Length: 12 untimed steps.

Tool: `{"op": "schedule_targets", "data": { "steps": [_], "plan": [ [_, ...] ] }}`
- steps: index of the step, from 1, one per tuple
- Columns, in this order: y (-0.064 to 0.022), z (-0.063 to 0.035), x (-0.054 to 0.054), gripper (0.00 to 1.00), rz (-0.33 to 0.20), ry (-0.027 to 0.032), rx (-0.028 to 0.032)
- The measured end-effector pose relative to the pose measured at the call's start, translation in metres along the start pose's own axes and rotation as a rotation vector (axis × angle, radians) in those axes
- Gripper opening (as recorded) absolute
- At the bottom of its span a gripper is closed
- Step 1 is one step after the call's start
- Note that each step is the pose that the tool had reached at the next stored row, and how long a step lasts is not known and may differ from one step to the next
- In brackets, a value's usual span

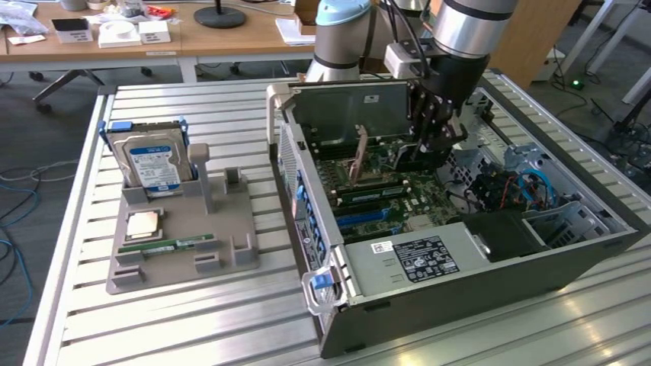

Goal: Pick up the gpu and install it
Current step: 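Insert the gpu into the slot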

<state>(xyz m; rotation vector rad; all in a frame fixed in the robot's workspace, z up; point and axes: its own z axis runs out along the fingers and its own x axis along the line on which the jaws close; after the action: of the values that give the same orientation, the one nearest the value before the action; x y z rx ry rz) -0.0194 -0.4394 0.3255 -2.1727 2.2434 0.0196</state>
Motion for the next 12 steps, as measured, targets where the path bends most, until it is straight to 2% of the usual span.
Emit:
{"op": "schedule_targets", "data": {
  "steps": [12],
  "plan": [
    [0.0,0.0039,0.0001,0.26,0.0,0.0003,-0.0001]
  ]
}}
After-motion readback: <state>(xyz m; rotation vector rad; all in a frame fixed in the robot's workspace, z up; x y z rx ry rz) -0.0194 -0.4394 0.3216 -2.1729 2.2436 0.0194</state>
